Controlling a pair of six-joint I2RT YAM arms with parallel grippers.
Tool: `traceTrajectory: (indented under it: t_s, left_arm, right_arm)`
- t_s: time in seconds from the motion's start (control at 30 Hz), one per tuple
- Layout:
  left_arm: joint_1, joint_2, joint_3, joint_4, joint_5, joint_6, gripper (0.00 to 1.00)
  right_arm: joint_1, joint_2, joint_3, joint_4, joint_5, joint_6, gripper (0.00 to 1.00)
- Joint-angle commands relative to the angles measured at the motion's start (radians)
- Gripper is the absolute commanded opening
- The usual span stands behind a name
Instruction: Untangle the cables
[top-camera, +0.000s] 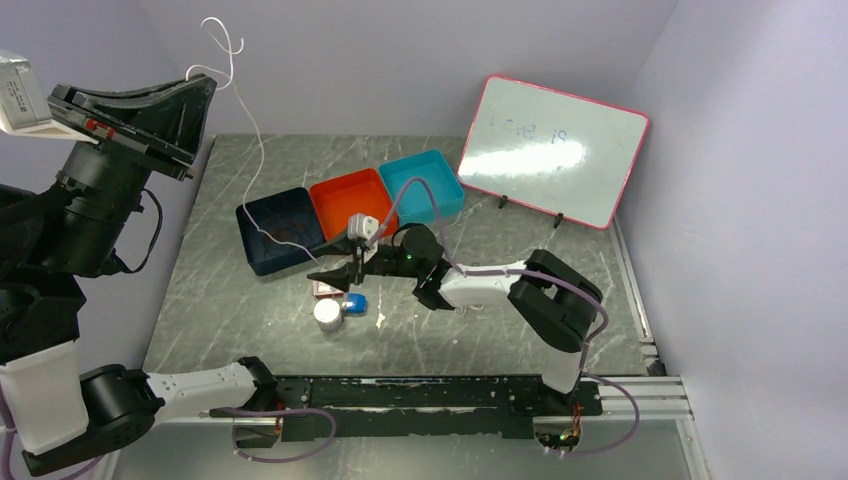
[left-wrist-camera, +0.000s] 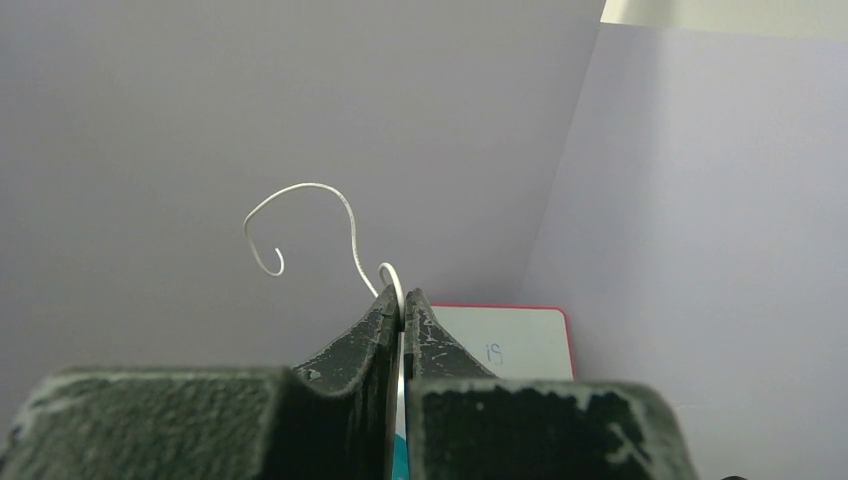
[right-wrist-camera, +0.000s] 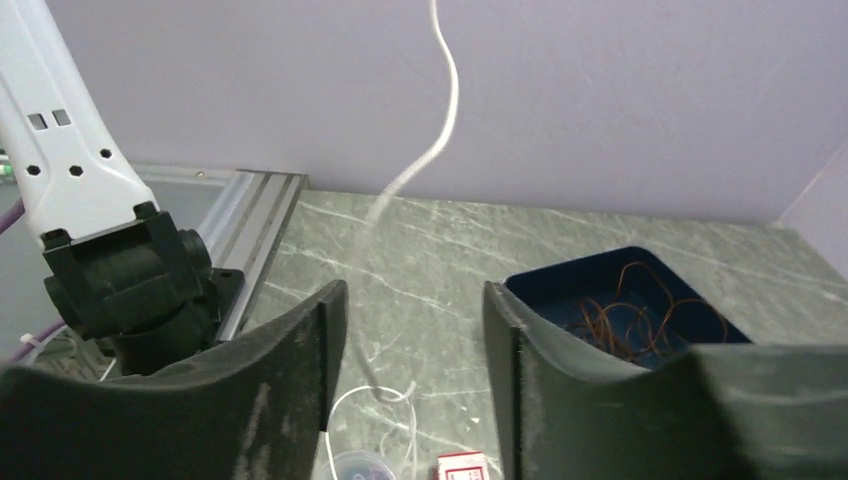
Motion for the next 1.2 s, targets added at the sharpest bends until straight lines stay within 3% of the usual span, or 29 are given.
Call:
traceTrajectory:
  t_s: [0.0,0.27,0.43,0.6,0.77,0.93,1.17]
  left_arm:
    - [-0.005,-0.007,-0.001,-0.004,0.005,-0.008,0.07]
    - [-0.005,-0.039,-0.045,-0.014,-0.014,-0.027,0.07]
    - [-0.005,-0.080,-0.139,-0.028,-0.039,-0.060,0.07]
    - [-0.005,-0.131,-0.281,-0.048,-0.100,-0.095,0.07]
    - [-0.005,-0.158,-0.433,-0.053,-0.097,-0.156,0.07]
    - [-0.005,-0.187,-0.623,-0.016,-0.066,-0.232,0.07]
    - [-0.002,-0.140,-0.788,0.031,-0.038,-0.265,0.07]
  right_arm:
    - [0.005,0.021,0.017,0.027,0.021,0.030,0.47]
    - [0.004,-0.055,-0.109,0.092,0.171,0.059,0.16]
    - [0.003,-0.166,-0.173,0.015,0.236,0.047,0.00]
    - [0.000,-0.285,-0.107,-0.219,0.322,0.019,0.00]
    - [-0.010,-0.369,0.008,-0.452,0.508,-0.015,0.00]
    - [-0.051,-0.428,0.090,-0.568,0.649,0.016,0.00]
    - [-0.132,-0.451,0.172,-0.698,0.705,0.061,0.00]
